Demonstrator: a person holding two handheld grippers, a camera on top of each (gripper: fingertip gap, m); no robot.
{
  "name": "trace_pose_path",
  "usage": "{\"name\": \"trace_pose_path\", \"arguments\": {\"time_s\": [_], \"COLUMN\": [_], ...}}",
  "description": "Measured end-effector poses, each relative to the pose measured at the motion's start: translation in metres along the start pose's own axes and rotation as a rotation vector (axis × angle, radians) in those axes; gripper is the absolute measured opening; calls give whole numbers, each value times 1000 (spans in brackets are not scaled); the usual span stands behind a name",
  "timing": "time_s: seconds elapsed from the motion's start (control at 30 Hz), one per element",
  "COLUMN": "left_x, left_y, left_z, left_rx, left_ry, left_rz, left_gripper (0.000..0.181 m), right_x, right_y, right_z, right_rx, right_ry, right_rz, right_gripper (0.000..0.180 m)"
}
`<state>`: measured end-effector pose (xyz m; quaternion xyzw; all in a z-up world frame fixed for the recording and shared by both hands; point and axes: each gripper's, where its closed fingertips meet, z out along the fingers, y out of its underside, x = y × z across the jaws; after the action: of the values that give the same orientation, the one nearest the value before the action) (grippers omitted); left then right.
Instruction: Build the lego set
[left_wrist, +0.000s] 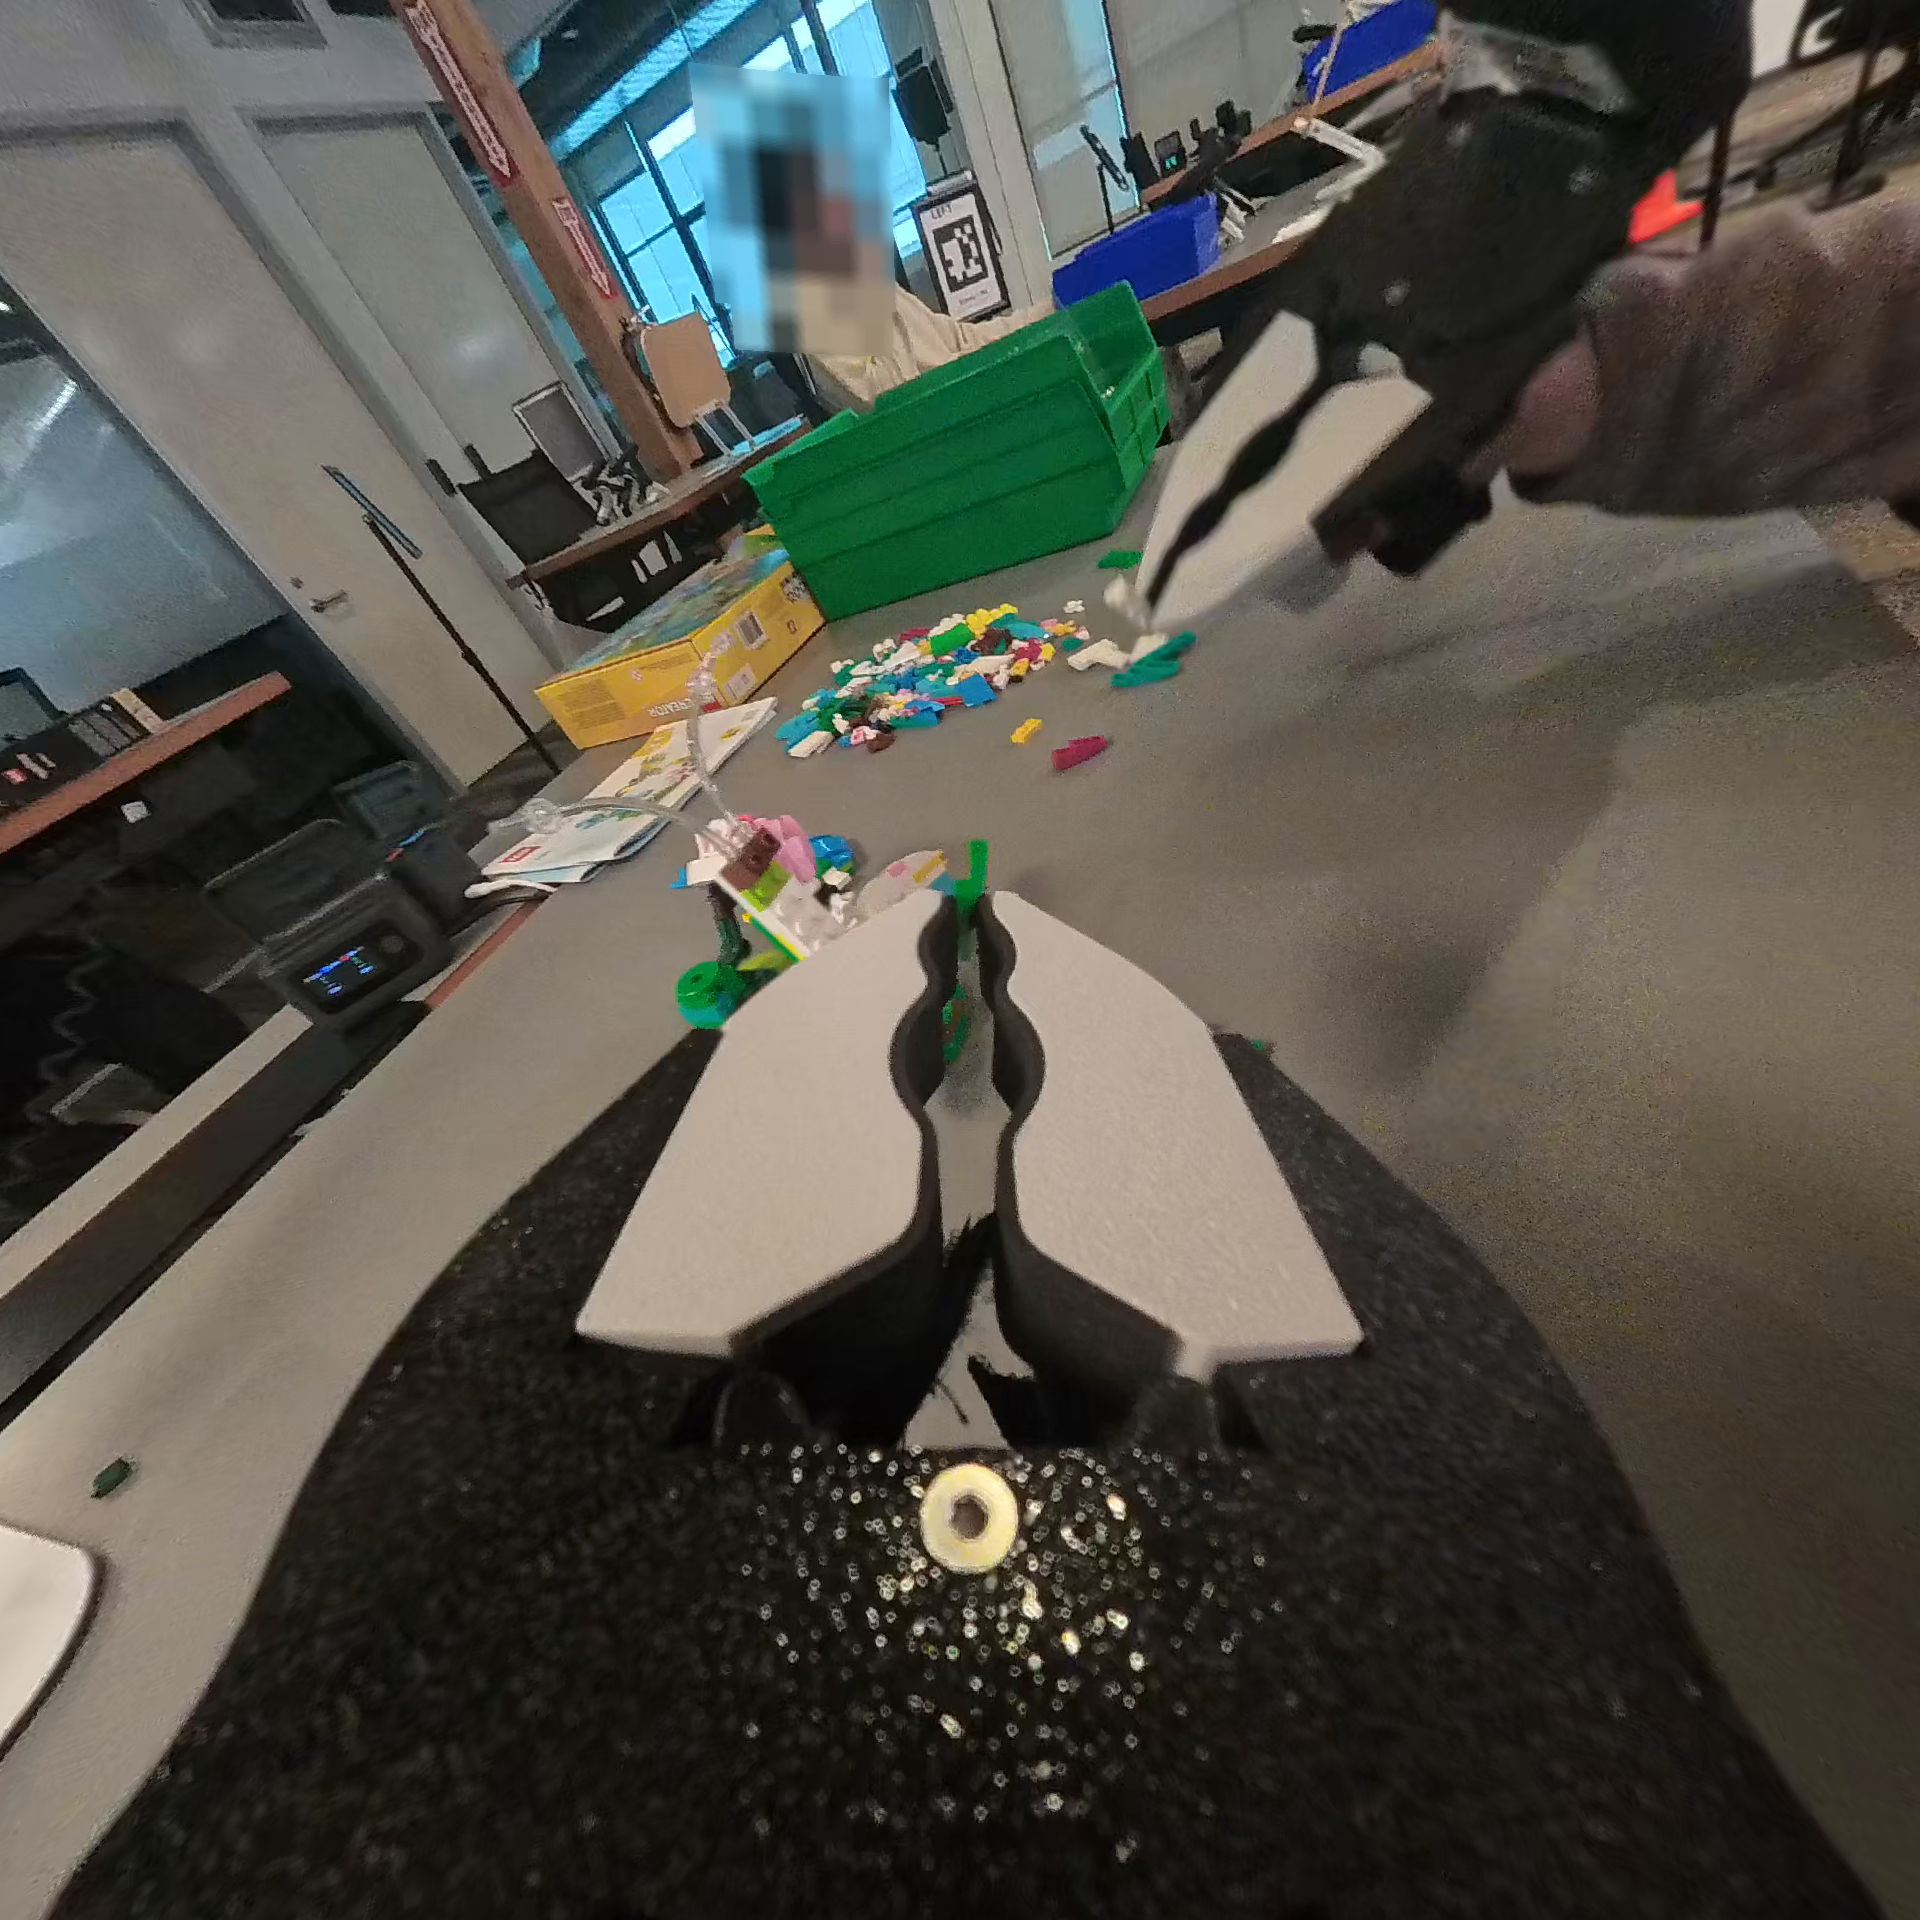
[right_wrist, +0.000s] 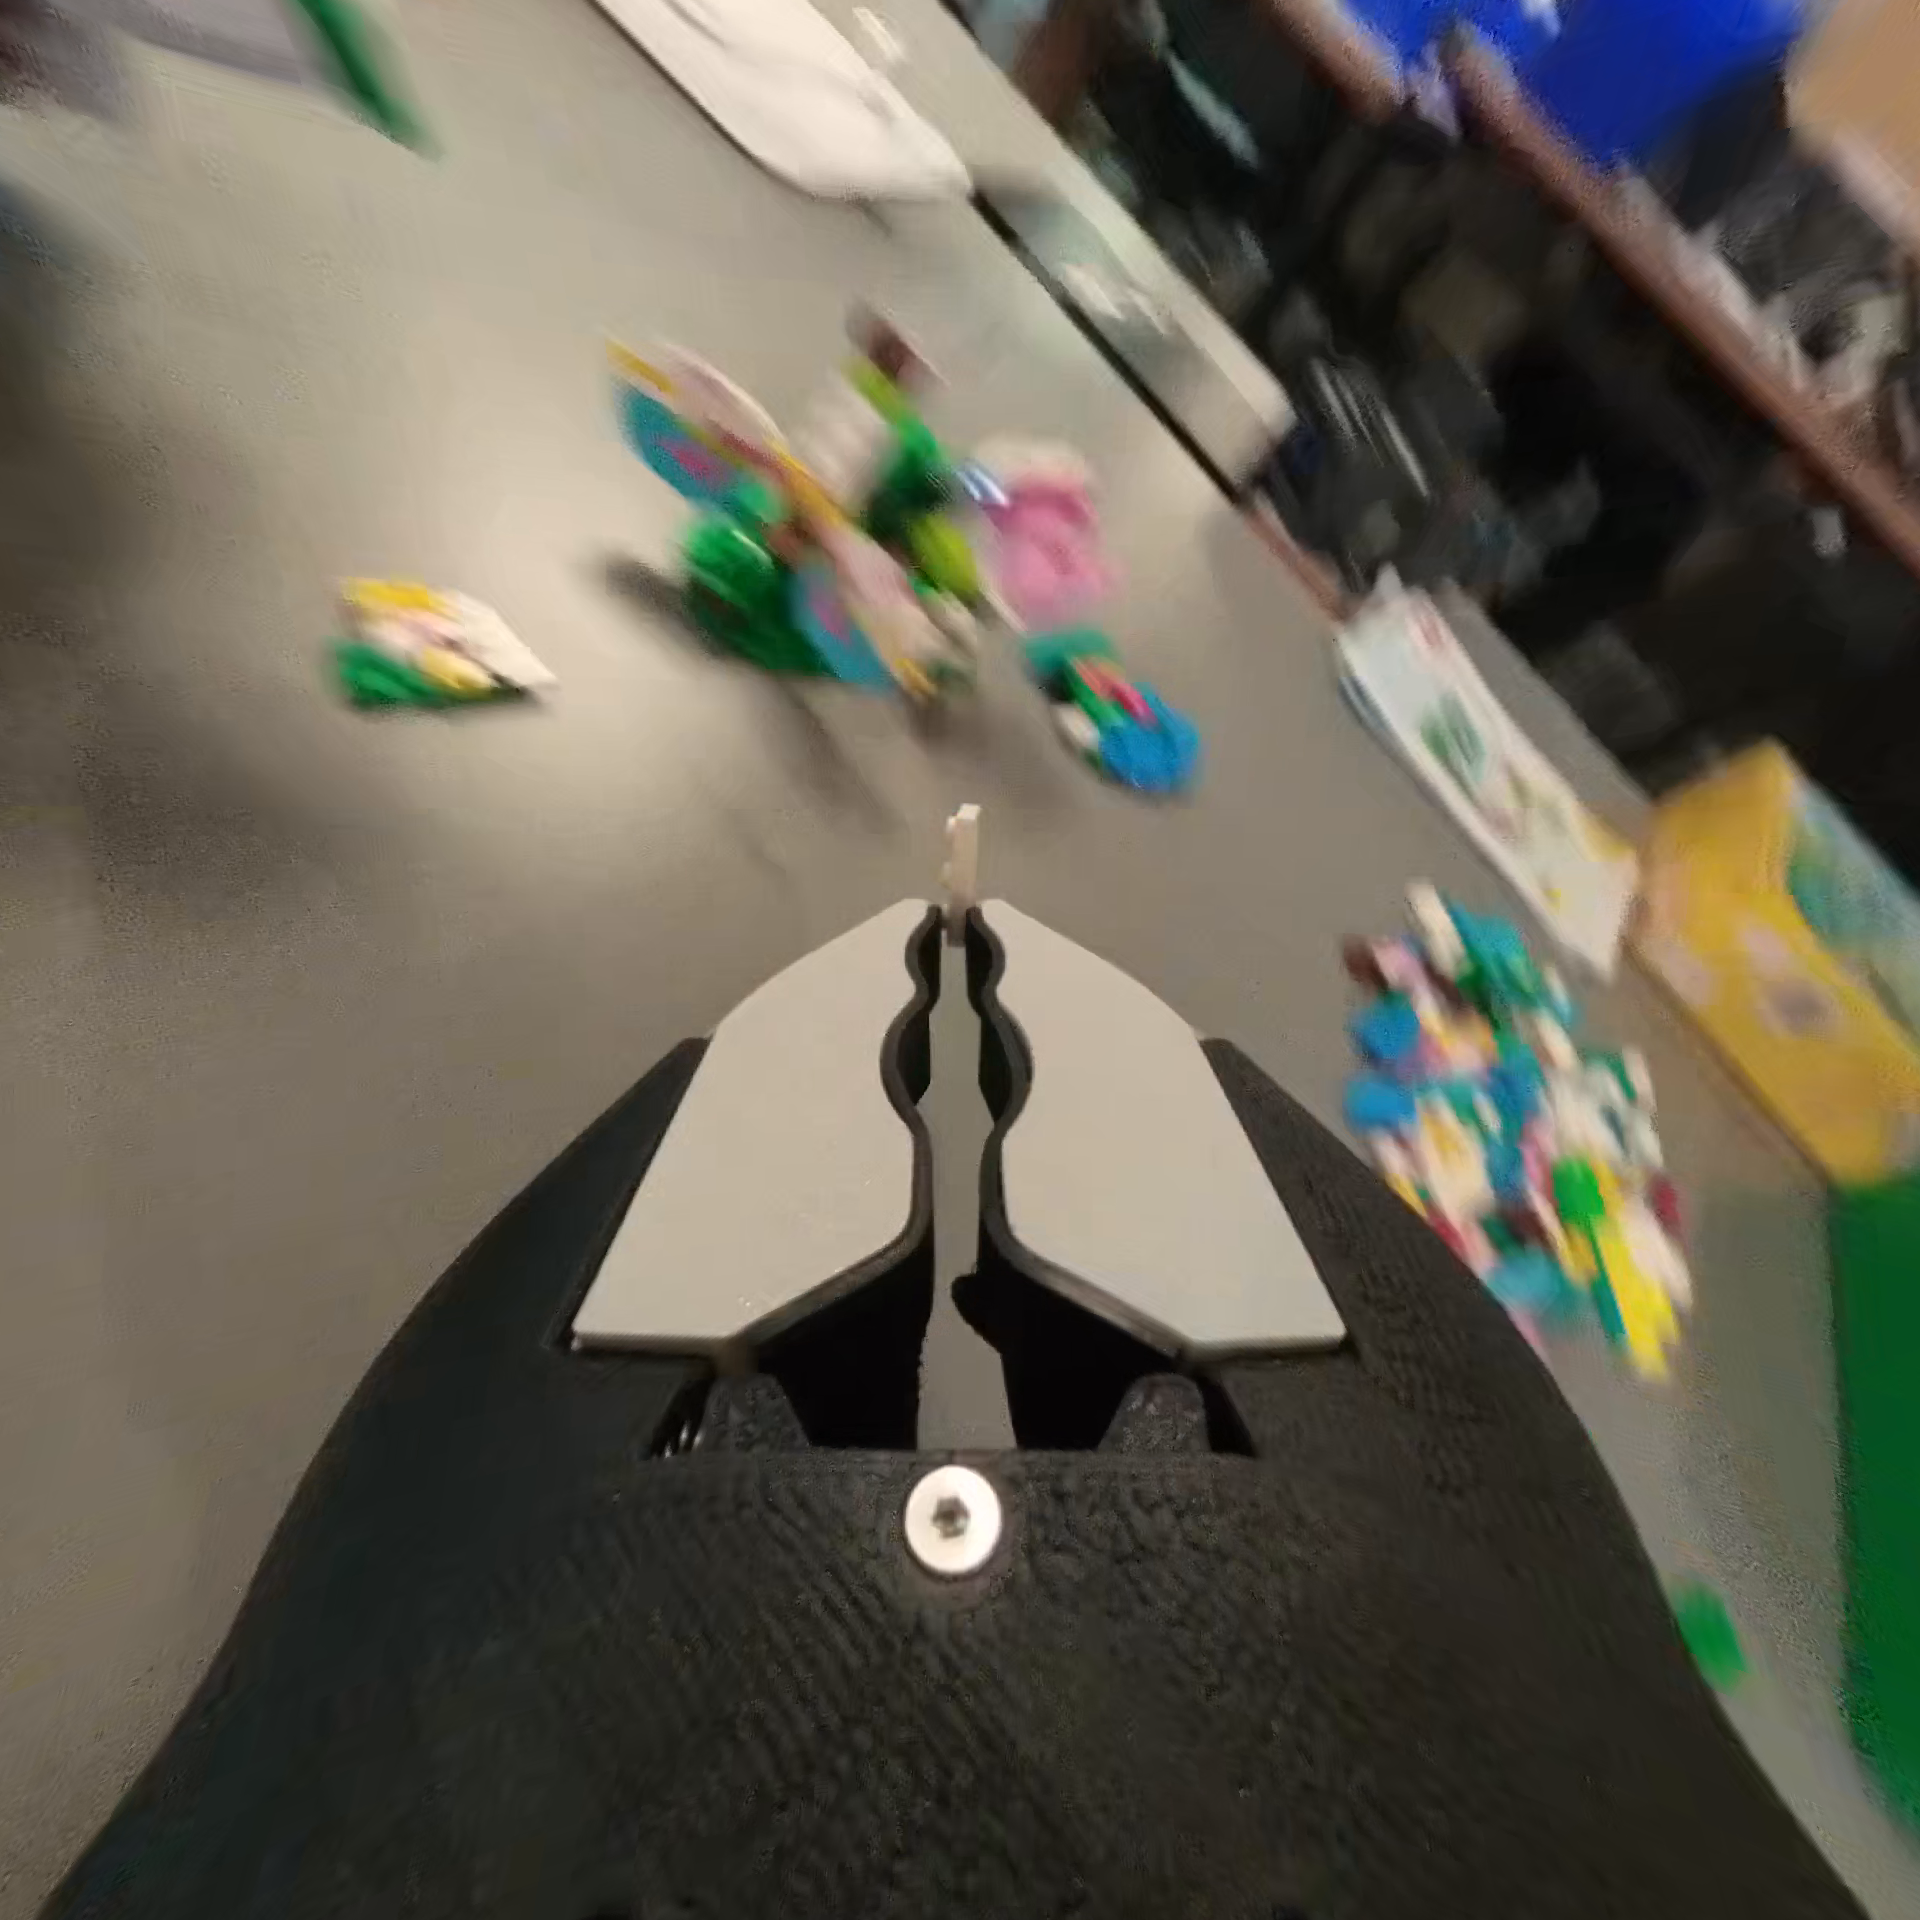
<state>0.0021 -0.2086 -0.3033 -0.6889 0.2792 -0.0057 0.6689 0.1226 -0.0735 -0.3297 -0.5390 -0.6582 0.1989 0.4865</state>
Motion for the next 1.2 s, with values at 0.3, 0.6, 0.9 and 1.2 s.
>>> {"name": "trace_pose_path", "arguments": {"time_s": [0.3, 0.6, 0.9, 1.2], "left_x": [26, 42, 42, 48], "left_y": [6, 13, 13, 13], "left_z": [10, 15, 14, 15], "left_rx": [-39, -82, -76, -83], "left_ry": [90, 155, 175, 203], "left_rz": [55, 110, 75, 77], "left_gripper": [3, 3, 3, 3], "right_x": [91, 90, 60, 59], "right_y": [118, 118, 109, 113], "right_z": [-11, -1, -16, -6], "right_rx": [-524, -569, -378, -411], "right_ry": [-44, -148, 29, 118], "right_rz": [124, 137, 455, 588], "right_gripper": [3, 16, 32, 40]}}
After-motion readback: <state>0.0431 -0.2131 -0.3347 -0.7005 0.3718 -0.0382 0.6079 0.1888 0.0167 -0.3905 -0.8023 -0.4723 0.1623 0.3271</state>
